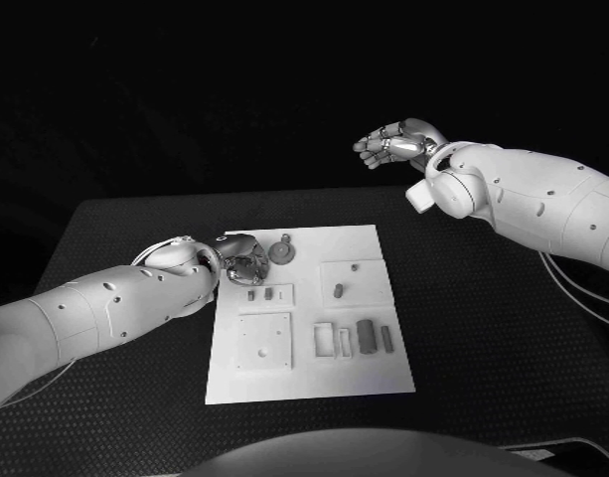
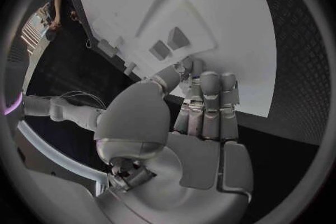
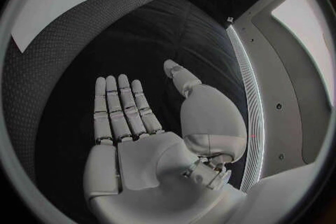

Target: Assemble the parts on the task board

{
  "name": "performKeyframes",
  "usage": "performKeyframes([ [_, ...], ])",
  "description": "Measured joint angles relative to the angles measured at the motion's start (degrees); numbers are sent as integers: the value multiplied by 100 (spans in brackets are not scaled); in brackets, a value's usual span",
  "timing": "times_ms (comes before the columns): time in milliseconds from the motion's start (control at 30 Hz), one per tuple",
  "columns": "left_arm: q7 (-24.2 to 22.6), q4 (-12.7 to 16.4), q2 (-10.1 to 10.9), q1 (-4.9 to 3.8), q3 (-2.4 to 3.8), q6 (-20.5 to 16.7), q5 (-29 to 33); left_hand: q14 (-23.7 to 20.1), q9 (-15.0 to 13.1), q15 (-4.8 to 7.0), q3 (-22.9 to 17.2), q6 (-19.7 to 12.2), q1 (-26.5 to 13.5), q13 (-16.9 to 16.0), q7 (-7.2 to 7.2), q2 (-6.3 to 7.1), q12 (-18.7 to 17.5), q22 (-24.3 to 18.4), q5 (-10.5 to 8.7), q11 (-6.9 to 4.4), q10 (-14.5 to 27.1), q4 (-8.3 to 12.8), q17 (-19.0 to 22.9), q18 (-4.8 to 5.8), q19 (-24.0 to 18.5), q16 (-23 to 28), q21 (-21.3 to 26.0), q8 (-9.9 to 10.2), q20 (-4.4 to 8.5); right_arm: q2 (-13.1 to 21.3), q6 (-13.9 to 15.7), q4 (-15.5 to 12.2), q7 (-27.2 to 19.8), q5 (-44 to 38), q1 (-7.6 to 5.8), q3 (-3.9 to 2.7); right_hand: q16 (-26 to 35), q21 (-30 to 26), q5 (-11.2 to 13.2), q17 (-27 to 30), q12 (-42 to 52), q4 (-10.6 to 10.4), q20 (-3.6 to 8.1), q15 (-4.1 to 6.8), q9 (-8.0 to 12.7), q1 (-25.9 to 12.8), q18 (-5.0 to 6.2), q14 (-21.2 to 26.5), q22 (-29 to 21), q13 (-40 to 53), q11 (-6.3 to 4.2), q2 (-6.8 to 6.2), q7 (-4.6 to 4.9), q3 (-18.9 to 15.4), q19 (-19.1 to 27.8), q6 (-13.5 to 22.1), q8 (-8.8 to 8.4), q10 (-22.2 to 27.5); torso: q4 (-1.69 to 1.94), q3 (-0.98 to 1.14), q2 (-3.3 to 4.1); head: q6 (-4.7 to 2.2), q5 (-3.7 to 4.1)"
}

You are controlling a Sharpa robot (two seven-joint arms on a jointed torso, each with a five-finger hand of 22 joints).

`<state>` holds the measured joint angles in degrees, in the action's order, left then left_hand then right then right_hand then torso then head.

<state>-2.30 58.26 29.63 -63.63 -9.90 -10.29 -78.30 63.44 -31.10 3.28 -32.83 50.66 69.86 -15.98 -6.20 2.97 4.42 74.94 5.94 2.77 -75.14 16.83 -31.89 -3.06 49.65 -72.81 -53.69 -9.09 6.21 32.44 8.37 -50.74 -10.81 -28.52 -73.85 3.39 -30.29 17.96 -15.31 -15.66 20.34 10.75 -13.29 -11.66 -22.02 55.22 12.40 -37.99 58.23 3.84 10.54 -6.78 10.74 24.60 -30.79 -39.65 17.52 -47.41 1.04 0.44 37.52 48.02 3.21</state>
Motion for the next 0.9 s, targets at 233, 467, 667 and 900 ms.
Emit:
performKeyframes([
  [233, 26, -5, 19, 0, 0, -30, 9, 0, 36, 0, 16, -164, 17, -2, 47, 57, 0, -1, 0, 2, 2, -16, 1, 0, 0, 0, 0, 67, 0, 3, 1, -5, 0, 0, 4, 0, 0, 0, 0, 0, 0, 0, 0, 0, 2, 0, 0, 0, 5, 0, 0, 0, 0, 0, 0, 0, 0, 0, -2, 1, 0, -5, -3],
  [467, 41, -26, 110, 1, 10, -70, 21, -19, 59, -20, 16, -269, 48, -7, 91, 88, -23, -1, 0, 30, 31, -16, 1, 0, 0, 0, 0, 111, 0, 42, -2, -16, 4, -6, 12, 0, 0, -22, 0, 0, -23, 0, 0, 0, 2, 23, 0, 0, 11, 0, 0, -23, 0, 0, 0, 0, 0, 0, 4, -1, -2, -19, -4],
  [667, 44, -65, 283, 0, 31, -137, 67, -40, 5, -41, 16, -45, 48, 2, -71, 88, -23, -2, 0, 72, 93, -16, 9, 15, 0, -23, 0, -75, 0, 158, -31, -87, 23, -216, 49, -1, 0, -23, 140, -3, -23, 200, 10, -40, 15, 418, -1, -43, 82, 6, 5, 23, 0, 160, -116, 0, 24, -37, 4, -1, -3, -58, -4],
  [900, 64, -145, 556, -9, 184, -268, 490, -210, -74, -80, -23, 216, -22, 13, -230, 158, -27, -2, 23, 123, 166, -55, 96, 52, -118, 84, 84, -309, -9, 313, -189, -201, 91, -941, 80, 0, -312, 185, 311, -186, 90, 323, 40, 157, 9, 687, 18, -666, 258, 49, -74, 67, 18, 521, -696, -253, 156, -571, 10, -2, -3, -131, -10],
])
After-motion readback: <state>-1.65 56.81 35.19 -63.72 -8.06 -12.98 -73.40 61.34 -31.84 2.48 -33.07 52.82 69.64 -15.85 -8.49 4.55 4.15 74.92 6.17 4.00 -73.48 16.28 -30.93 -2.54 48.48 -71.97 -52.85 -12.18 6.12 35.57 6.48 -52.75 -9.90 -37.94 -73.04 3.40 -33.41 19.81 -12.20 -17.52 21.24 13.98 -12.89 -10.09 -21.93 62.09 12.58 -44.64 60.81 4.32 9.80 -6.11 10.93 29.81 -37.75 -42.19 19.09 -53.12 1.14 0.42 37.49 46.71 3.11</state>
